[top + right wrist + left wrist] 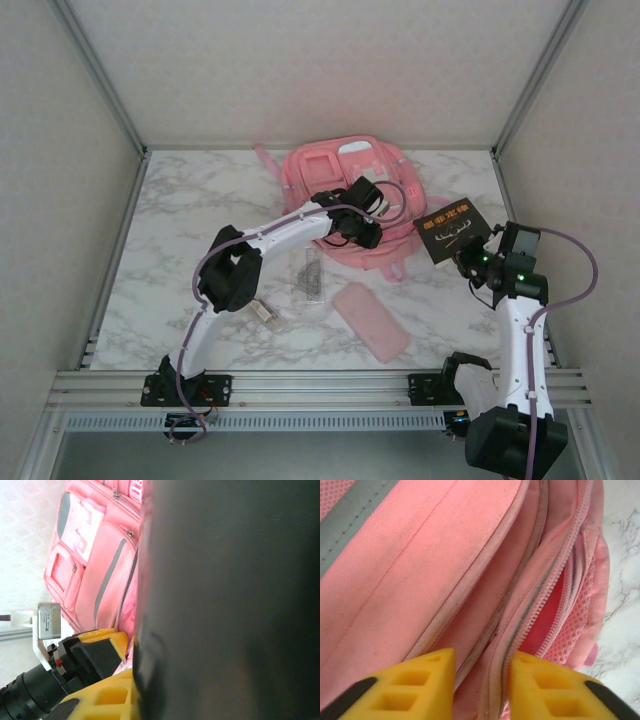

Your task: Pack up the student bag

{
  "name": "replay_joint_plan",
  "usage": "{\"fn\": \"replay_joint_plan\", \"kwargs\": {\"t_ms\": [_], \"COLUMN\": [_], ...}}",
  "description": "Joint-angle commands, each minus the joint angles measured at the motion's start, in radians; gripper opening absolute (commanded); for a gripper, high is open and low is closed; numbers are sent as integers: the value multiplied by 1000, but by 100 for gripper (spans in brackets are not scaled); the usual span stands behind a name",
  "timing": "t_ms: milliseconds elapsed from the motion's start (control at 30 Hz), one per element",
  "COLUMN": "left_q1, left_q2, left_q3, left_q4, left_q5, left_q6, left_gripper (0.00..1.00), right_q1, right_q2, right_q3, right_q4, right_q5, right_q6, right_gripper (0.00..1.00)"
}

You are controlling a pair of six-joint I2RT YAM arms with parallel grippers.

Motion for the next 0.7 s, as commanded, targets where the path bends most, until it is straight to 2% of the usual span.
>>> {"fn": "replay_joint_plan", "kwargs": {"t_ms": [0,233,333,467,567,667], "left_q1": [9,36,62,72,72,74], "left_q2": [18,-79,-167,-255,-275,-293], "left_q3": [20,21,-18,-69,-64,-65], "left_q4": [11,35,100,205,244,282], "left_q5": [10,-43,-57,-98,-123,-121], "left_q6": [-9,-121,-189,-198,-192,-201], "left_gripper": [0,0,0,0,0,0], "right_q1": [-2,-2,-2,-2,-1,32], "right_q2": [-24,-36,-45,-56,-53,-44], "right_q3": [7,19,22,18,-2,-67], "right_q4": [74,51,50,72,115,275], "right_q5": [-38,-39,-52,-87,-111,-185], "right_q6": [3,-1,19,58,90,192], "right_gripper": [0,0,0,0,0,0]}}
